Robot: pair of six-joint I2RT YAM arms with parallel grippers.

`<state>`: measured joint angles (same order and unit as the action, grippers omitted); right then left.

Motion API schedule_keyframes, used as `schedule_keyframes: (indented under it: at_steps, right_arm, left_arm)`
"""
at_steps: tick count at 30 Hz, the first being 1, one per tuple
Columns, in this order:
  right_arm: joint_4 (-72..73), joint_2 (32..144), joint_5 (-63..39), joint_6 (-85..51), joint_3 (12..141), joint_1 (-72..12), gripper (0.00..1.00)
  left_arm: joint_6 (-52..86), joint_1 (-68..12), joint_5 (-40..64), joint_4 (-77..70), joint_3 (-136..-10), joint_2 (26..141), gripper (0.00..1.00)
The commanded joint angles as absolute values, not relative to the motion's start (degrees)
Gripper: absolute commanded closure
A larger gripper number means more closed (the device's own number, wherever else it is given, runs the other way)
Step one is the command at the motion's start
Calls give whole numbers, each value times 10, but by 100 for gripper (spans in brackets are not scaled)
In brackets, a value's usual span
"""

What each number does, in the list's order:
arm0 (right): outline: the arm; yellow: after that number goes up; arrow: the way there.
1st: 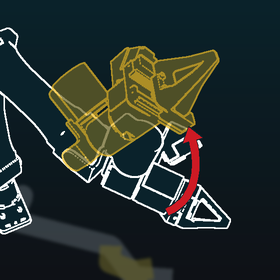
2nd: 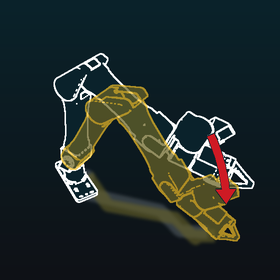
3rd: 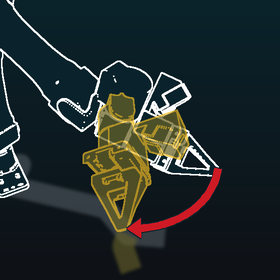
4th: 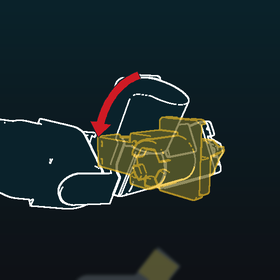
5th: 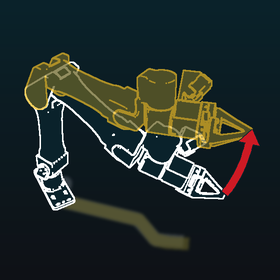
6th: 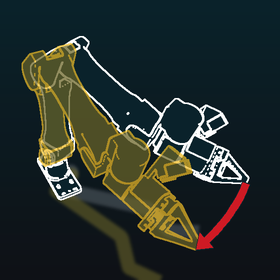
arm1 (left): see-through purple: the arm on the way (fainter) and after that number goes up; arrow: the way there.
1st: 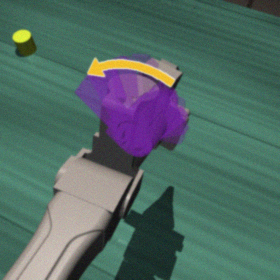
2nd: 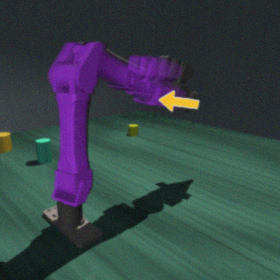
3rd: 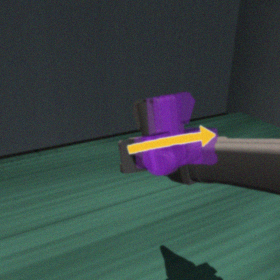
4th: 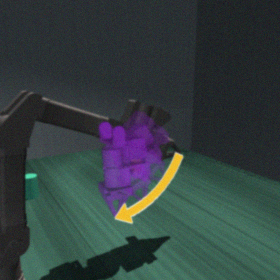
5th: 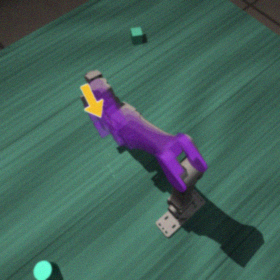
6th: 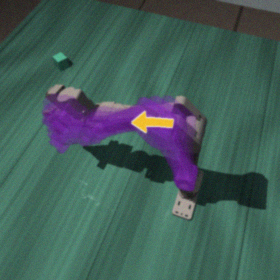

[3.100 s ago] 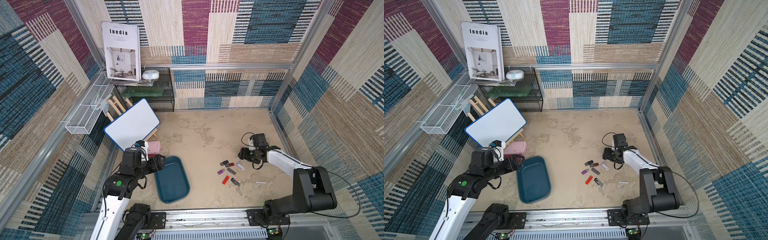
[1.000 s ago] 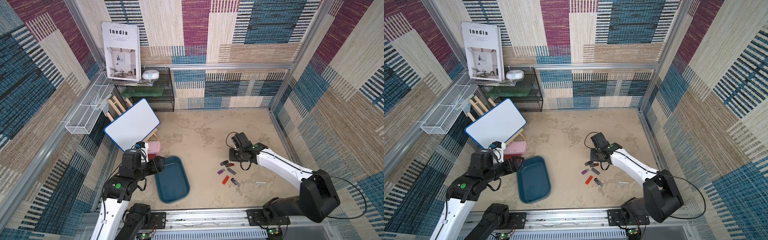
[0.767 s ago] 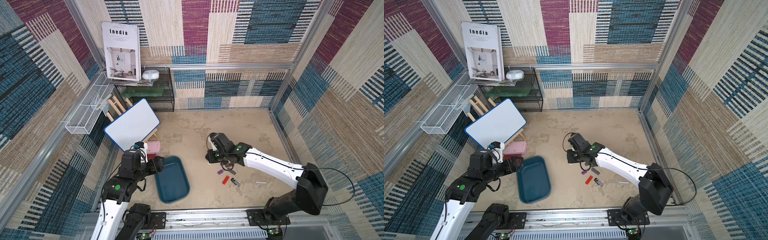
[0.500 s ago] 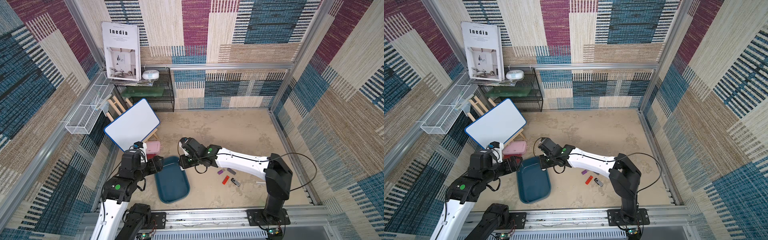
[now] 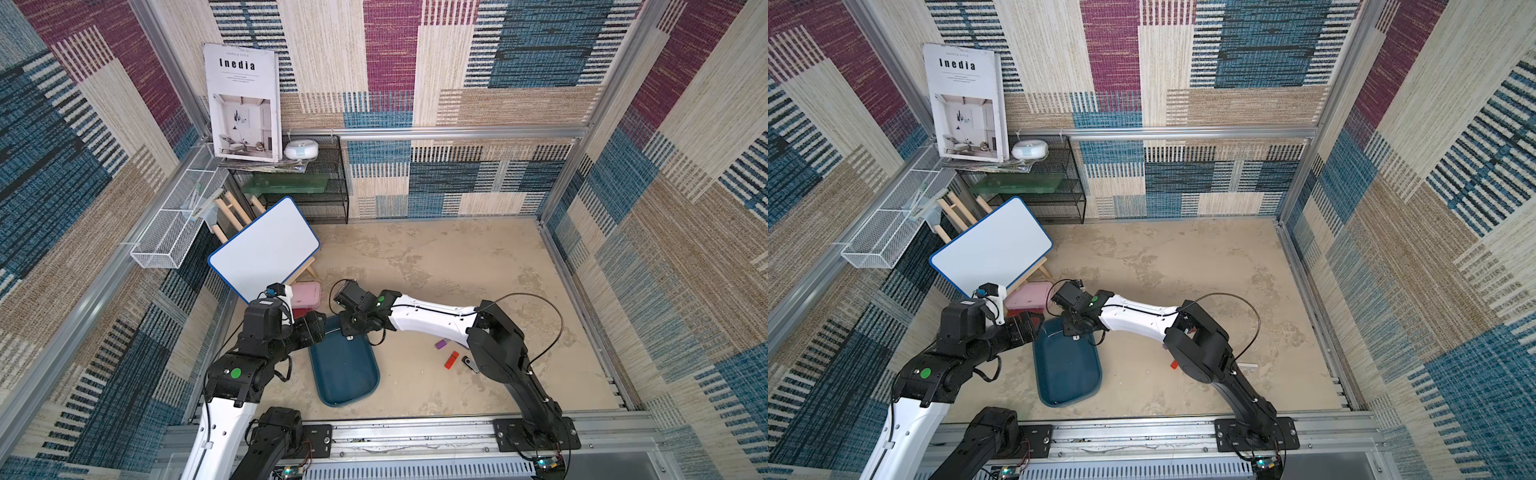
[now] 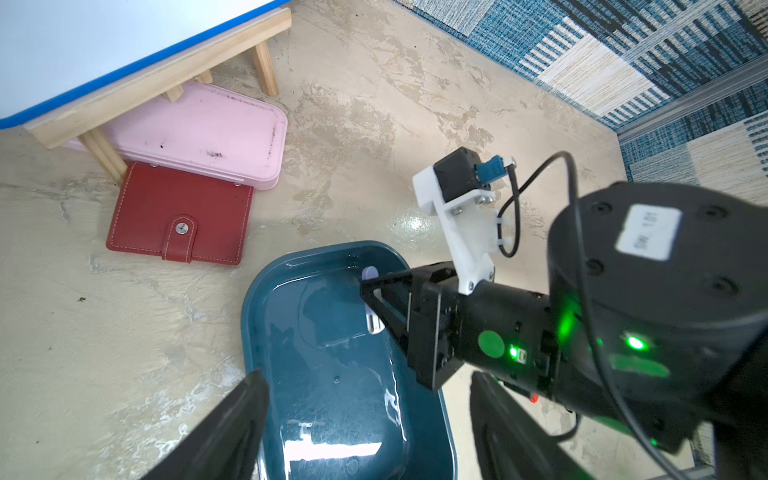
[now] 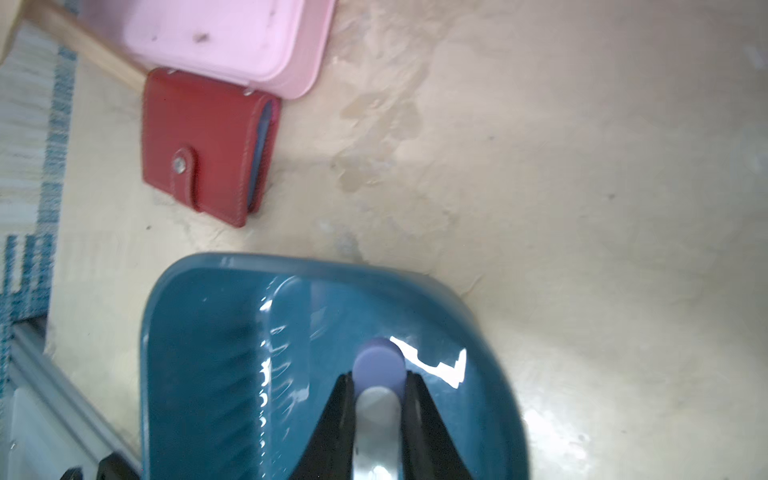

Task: Put the usb flash drive into the storage box
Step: Place the USB flash in the storage box.

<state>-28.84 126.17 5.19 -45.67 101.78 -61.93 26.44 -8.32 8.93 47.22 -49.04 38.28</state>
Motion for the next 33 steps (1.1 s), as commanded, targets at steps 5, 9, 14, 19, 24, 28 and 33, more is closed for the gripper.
schedule_keyframes:
  at_steps: [5,9,14,19,24,28,33]
  right_arm:
    - [-327,1245,136,-508,992,-612,93]
    - [-318,1256,112,-504,1005,-616,91]
    - [-315,1280,107,-514,1023,-619,87]
    - [-334,1303,118,-522,1051,-622,84]
    - [-358,1318,137,-531,1067,-623,77]
    - [-372,1332,133,-534,1078,-623,69]
    - [-374,1334,131,-535,1078,-625,60]
  left_arm:
    - [265,-84,90,481,-493,383,20]
    - [265,-84,91,481,-493,383,20]
    - [265,-86,91,481,-492,382,20]
    - [265,-89,90,481,-492,383,20]
    - [265,-91,90,482,-492,383,20]
    - [266,-93,89,481,-491,382,20]
    - [267,-96,87,481,-492,381,20]
